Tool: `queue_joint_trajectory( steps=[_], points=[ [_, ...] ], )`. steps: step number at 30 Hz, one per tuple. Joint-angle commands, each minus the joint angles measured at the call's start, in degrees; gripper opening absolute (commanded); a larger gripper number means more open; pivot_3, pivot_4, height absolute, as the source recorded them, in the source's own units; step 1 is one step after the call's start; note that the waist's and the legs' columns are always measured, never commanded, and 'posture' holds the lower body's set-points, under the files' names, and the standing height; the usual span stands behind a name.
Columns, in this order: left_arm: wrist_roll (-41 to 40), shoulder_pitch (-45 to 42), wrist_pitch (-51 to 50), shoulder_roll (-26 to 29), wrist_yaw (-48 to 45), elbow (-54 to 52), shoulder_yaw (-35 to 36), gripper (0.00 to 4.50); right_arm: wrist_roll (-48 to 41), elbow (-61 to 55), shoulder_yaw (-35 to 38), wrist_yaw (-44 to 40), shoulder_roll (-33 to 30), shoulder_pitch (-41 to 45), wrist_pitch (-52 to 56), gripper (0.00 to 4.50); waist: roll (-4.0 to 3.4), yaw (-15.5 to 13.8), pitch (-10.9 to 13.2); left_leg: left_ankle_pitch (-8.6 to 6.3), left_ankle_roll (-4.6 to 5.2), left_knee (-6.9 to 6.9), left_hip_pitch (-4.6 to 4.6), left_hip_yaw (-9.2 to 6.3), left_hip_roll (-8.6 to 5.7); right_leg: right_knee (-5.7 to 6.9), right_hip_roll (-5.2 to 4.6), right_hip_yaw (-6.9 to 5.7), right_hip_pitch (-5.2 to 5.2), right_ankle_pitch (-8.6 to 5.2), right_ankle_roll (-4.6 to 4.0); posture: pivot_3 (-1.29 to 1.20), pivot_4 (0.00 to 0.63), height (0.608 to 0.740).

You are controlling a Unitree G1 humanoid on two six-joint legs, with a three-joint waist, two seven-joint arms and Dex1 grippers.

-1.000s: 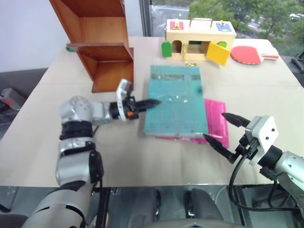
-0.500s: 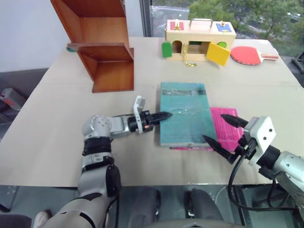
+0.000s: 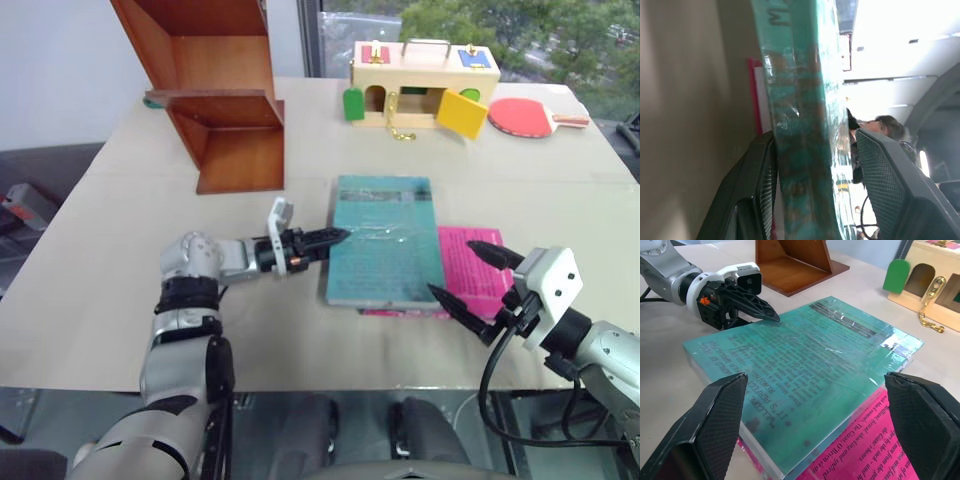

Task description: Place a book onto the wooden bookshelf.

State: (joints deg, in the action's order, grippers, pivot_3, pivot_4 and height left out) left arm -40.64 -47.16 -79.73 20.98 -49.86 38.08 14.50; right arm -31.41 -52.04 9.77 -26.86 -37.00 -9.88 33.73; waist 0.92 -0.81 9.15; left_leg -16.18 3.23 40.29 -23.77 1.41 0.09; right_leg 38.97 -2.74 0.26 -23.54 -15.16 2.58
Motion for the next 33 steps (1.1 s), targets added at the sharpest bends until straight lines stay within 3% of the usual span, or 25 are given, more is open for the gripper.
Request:
queue_joint_trajectory(
  steps=[1,2,4,7,9,15,19,23,26,29,33],
  points=[
    [0.83,-1.97,2.94,0.24,-4.39,2.78,-2.66,2.51,-0.41,-2.90,1.16,0.69,-0.33,-0.02,0.17,4.50,0.00,0.02,0.00,0.00,0.00,0.00,0.00,0.00,0.00,0.00,0.00,-0.06,0.00,0.00,0.00,0.00,0.150,0.740],
    [1.24,-2.36,3.56,0.39,-5.13,3.64,-3.32,2.51,-0.46,-2.96,1.18,0.72,-0.38,0.03,0.27,4.50,0.00,0.04,0.00,0.00,0.00,0.00,0.00,0.01,0.00,-0.01,0.00,-0.10,0.00,0.00,0.00,0.00,0.150,0.740],
    [1.61,-3.27,4.17,0.97,-7.13,5.01,-4.23,1.98,-0.77,-3.47,1.42,0.76,-0.53,-0.24,0.53,4.50,0.00,0.03,0.00,0.00,0.00,0.00,0.00,0.01,0.00,-0.01,0.01,-0.12,0.00,0.00,0.00,0.00,0.150,0.740],
    [1.38,-4.55,3.76,2.13,-9.32,5.93,-4.30,0.65,-1.26,-4.30,1.90,0.67,-0.61,-0.90,0.86,4.50,0.00,0.06,0.00,0.00,0.01,0.00,-0.01,0.00,0.01,-0.01,0.02,-0.15,0.00,0.00,0.00,0.00,0.150,0.740],
    [0.99,-5.06,2.72,3.04,-9.90,5.76,-3.61,0.04,-1.52,-4.76,2.21,0.53,-0.65,-1.39,0.92,4.50,0.00,0.08,0.00,-0.01,0.01,0.00,-0.02,0.00,0.01,-0.01,0.03,-0.14,0.00,0.00,0.00,0.00,0.150,0.740],
    [-3.69,-5.19,-2.75,7.11,-9.95,-2.21,0.56,0.04,-1.93,-4.71,2.60,-0.12,-0.57,-1.72,0.32,4.50,0.01,0.17,0.01,-0.01,0.02,0.00,-0.06,-0.01,0.05,-0.02,0.04,-0.13,-0.04,0.00,0.00,0.00,0.150,0.740],
    [-7.57,-8.04,-2.61,6.85,-6.57,-15.45,3.93,0.04,-3.76,-3.96,3.59,-0.99,-0.02,-0.81,-0.40,4.50,0.09,-0.11,0.07,-0.01,0.01,0.00,-0.10,-0.06,0.04,-0.04,-0.04,-0.10,-0.03,0.00,0.00,0.00,0.150,0.740],
    [-2.93,-13.89,14.34,6.94,-5.99,-34.22,-1.18,0.04,-6.90,-1.76,6.74,-1.63,0.57,0.95,-1.33,4.50,0.15,-0.18,0.11,0.00,0.00,0.02,-0.14,-0.13,0.02,-0.09,-0.31,-0.07,0.01,0.00,0.00,0.00,0.150,0.740],
    [12.55,-17.79,39.98,12.72,-11.83,-39.15,-11.92,0.04,-5.87,2.14,7.51,-2.96,-0.02,2.84,-2.94,4.50,0.11,0.11,0.08,0.00,-0.01,-0.01,-0.08,-0.05,-0.01,-0.13,-0.31,0.03,0.03,0.01,-0.01,0.00,0.150,0.740],
    [25.16,-22.96,59.56,17.72,-12.71,-34.35,-17.65,0.04,-4.53,5.52,7.16,-3.84,-0.28,5.40,-4.67,4.50,-0.18,0.34,-0.03,0.00,-0.01,-0.21,0.15,0.23,-0.01,-0.13,-0.22,0.37,0.01,0.00,-0.01,0.00,0.150,0.740],
    [37.88,-31.85,76.49,23.42,-11.84,-21.49,-22.60,0.04,-3.10,9.32,5.48,-4.57,0.07,9.86,-6.33,4.50,-0.19,0.39,0.06,-0.02,0.03,-0.20,0.14,0.26,0.05,-0.08,0.26,0.43,-0.06,0.00,-0.01,0.00,0.150,0.740]
  ],
)
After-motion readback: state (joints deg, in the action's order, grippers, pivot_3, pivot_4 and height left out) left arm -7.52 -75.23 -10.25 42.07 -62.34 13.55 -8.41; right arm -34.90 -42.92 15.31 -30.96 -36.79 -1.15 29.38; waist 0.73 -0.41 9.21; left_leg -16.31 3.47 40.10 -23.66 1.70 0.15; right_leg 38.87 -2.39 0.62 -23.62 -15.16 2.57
